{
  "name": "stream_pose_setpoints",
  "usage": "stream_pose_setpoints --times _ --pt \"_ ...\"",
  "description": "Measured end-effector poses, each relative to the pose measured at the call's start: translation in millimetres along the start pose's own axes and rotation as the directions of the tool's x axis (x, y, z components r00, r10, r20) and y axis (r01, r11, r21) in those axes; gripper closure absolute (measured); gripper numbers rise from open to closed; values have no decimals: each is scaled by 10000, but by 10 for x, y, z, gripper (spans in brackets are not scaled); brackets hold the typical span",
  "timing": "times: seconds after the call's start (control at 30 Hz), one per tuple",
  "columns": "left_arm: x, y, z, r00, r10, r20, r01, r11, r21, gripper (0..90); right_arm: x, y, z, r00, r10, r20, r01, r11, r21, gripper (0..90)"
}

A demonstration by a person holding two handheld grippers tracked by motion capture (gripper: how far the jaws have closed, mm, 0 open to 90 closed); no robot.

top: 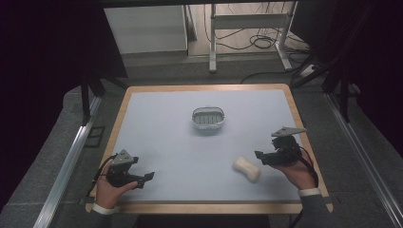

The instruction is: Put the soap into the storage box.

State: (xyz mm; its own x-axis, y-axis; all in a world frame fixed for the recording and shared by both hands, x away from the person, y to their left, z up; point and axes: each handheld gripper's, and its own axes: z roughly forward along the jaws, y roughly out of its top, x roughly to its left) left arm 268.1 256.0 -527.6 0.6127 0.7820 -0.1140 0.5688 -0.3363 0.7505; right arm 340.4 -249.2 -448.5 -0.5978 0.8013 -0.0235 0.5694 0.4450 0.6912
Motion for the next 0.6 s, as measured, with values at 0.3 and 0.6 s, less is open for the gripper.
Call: stream_pose_setpoints --times 0.3,0.6 --pt "-2 -1 3 10000 12 -2 -12 10000 24 77 105 97 54 9979 -457 -457 476 9980 419 194" --pt "-7 -2 14 10000 46 7 -46 10000 70 77 176 126 105 9946 -799 -663 853 9929 827 204"
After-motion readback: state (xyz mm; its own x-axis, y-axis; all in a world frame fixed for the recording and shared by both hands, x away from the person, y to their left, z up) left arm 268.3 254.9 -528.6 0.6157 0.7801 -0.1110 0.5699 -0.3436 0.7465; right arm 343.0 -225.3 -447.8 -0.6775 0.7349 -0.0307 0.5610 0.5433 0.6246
